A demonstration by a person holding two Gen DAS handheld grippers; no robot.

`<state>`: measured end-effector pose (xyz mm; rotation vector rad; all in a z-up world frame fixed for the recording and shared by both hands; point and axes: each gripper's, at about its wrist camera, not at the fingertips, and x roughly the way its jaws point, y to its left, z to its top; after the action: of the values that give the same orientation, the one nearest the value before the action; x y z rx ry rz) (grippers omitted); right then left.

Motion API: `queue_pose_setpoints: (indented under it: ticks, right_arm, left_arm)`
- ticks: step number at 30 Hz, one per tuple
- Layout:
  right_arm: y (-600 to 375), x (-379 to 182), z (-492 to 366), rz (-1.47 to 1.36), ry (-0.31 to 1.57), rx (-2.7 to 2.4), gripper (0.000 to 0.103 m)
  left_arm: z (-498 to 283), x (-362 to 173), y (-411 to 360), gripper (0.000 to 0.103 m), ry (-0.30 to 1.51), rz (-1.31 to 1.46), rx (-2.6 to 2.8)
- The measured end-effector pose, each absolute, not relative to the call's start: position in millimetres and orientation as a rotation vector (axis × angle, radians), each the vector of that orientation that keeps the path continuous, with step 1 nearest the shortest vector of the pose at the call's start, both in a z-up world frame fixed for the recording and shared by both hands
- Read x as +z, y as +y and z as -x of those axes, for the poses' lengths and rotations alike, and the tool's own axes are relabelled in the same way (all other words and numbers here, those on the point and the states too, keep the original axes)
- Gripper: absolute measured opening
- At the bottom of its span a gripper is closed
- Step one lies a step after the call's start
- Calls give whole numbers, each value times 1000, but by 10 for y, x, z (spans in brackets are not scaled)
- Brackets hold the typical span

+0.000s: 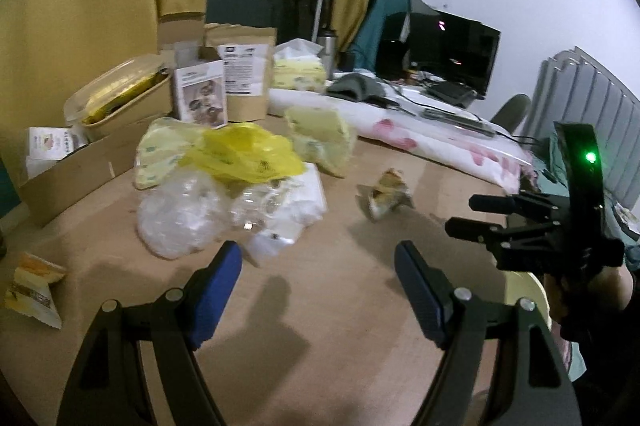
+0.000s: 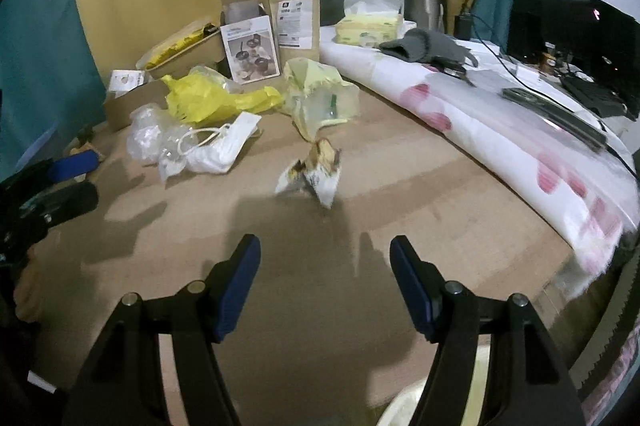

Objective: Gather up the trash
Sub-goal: 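Return to the table and grasp the snack wrapper with the right gripper, then grasp the orange-printed snack packet with the left gripper while right holds wrapper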

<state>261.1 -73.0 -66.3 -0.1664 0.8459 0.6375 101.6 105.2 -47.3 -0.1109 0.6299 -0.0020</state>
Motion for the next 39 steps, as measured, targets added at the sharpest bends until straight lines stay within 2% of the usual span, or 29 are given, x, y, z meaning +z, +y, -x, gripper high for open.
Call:
queue_pose_setpoints:
  ticks: [13,14,15,16,17,19,29,39]
  right_arm:
    - [-251,-914,-3302,163,914,640,65]
    - [-240,-925,-3297,168,918,646,60]
    - [-212,-941,-3300,178,924,652,43]
    - [-183,-958,-3293,188,933,657,30]
    - [-166,-962,-3281,194,933,661,23]
    - [-131,-938,-3245,197,921,671,15]
    - [-12,-657,-2917,211,848,677,13]
    - [84,-476,-2656,215,807,695,13]
  left_arm:
    - [-1141,-552,1518,79,661,136,73]
    - [-1134,-547,1556,79,659,138,79]
    - [-1126,-541,1588,79,658,139,83]
    - [-1110,-533,1625,79,655,138,90]
    - [-1092,-525,1663,79,653,135,99]
    - [-1051,-513,1735,79,650,123,118]
    - [-684,-462,2425,79,644,67,317]
    - [-537,-691,3123,79,741,121,530]
